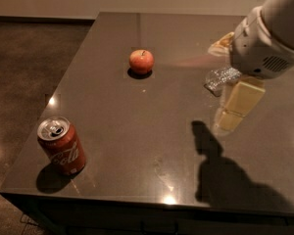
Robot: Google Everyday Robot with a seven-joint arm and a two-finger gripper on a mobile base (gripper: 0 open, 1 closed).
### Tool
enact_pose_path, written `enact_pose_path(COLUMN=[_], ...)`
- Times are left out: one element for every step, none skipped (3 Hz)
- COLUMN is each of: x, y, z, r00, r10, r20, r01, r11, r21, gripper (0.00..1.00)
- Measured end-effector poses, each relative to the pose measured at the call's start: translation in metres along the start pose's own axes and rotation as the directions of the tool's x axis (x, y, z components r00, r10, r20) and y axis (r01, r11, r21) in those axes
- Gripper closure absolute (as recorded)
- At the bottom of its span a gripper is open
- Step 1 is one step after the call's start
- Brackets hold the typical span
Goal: Knock coke can over
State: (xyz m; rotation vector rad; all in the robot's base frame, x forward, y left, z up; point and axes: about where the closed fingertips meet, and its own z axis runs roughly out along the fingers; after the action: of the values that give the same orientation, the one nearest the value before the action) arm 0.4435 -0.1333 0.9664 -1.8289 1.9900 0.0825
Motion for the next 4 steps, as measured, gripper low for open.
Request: enact_pose_path(x=[-0.031, -0.063, -0.092, -0.119], y=[0.013, 0.03, 0.047, 0.064], z=[0.016, 0.036, 0.055, 0.072], r00=[0.997, 0.989, 0.979, 0.962], r10=[-0.016, -0.014, 0.01, 0.034], r20=[0.075, 0.147, 0.205, 0.269], r01=[0.018, 0.021, 0.003, -0.018], r11=[0.9994, 0.9986, 0.998, 0.9978], r21=[-0.03, -0.049, -0.063, -0.063], gripper=[0.0, 0.0, 0.0, 0.0])
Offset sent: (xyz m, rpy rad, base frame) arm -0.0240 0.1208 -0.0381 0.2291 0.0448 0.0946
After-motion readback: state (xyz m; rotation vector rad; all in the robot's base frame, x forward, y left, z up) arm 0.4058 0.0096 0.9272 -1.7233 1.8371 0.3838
